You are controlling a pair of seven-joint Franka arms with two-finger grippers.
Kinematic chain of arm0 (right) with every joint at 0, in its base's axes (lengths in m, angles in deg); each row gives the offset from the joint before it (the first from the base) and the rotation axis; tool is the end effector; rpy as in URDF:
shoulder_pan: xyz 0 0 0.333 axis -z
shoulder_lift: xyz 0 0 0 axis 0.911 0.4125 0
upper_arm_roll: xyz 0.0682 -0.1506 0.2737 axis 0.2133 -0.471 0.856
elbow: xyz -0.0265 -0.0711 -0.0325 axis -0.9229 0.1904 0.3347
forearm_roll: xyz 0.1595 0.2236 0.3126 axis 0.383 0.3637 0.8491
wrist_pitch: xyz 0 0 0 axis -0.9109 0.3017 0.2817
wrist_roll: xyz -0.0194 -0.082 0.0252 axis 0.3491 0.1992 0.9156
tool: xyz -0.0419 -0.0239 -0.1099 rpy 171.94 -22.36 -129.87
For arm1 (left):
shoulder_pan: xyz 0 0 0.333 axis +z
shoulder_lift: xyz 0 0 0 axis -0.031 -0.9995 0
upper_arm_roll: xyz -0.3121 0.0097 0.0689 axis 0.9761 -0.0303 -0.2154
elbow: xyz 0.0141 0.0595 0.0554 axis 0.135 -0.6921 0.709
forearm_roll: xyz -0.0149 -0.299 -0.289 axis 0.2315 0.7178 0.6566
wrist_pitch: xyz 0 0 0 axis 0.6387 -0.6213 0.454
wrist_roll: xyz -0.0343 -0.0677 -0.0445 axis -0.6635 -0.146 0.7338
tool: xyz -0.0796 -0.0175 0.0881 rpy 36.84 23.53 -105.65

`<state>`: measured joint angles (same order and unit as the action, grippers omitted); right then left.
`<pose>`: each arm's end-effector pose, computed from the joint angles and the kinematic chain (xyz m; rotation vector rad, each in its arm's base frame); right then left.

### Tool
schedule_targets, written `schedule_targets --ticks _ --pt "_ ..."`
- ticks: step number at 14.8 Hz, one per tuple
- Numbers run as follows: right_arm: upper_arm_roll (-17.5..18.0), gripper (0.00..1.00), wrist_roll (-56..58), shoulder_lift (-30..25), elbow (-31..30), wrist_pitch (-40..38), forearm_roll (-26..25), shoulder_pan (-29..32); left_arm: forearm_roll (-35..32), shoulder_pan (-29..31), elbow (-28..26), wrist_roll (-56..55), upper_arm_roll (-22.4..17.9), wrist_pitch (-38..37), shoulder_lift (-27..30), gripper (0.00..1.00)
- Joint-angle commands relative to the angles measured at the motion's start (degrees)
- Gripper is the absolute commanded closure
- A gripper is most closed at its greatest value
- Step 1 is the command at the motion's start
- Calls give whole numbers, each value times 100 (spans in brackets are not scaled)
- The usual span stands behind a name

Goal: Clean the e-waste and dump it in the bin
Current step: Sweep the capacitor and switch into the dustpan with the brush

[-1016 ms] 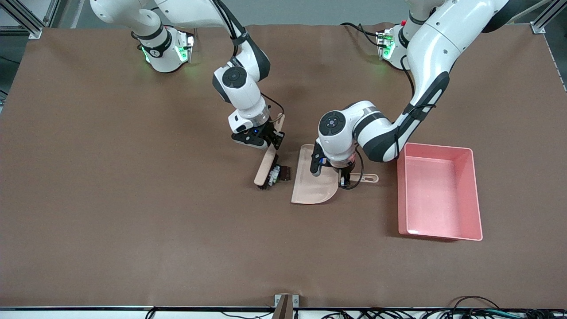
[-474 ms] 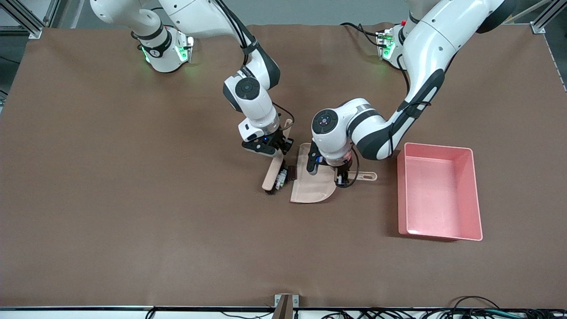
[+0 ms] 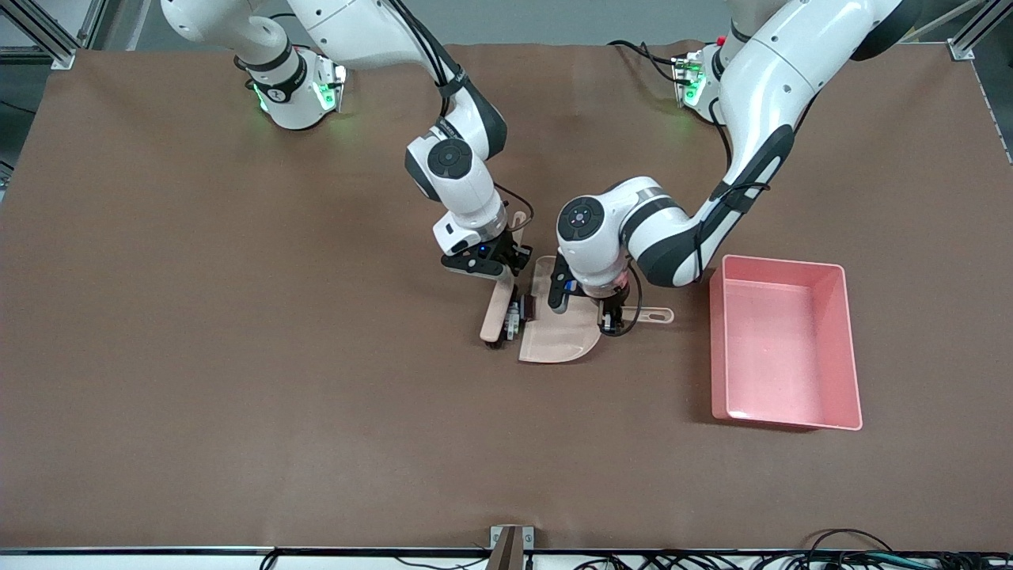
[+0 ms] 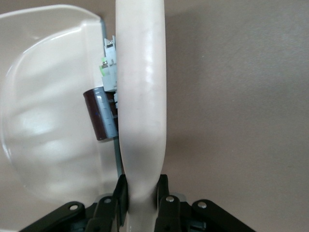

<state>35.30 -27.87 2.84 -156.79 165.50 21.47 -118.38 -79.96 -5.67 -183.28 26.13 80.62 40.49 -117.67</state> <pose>0.4646 0.5051 0.1982 -2.8486 0.4220 -0.1431 0.5593 -0.3858 0.2060 -1.7870 2.1911 0.2138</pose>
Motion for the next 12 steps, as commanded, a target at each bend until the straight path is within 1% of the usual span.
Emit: schedule_targets --ticks 1,5,6,7,12 --pt "-5 99 123 188 336 -36 48 -60 -56 -72 152 -50 13 -122 -94 100" --pt "21 99 123 329 626 -36 48 -122 -48 -72 152 -50 13 -122 -120 100" --pt "109 99 123 329 670 -36 57 -105 -47 -72 160 -50 13 -122 -120 100" --pt "162 99 123 329 697 -36 66 -70 -56 -72 152 -50 13 -122 -120 100" --pt "180 100 105 329 785 -27 92 -122 -56 -72 152 -59 13 -122 -120 100"
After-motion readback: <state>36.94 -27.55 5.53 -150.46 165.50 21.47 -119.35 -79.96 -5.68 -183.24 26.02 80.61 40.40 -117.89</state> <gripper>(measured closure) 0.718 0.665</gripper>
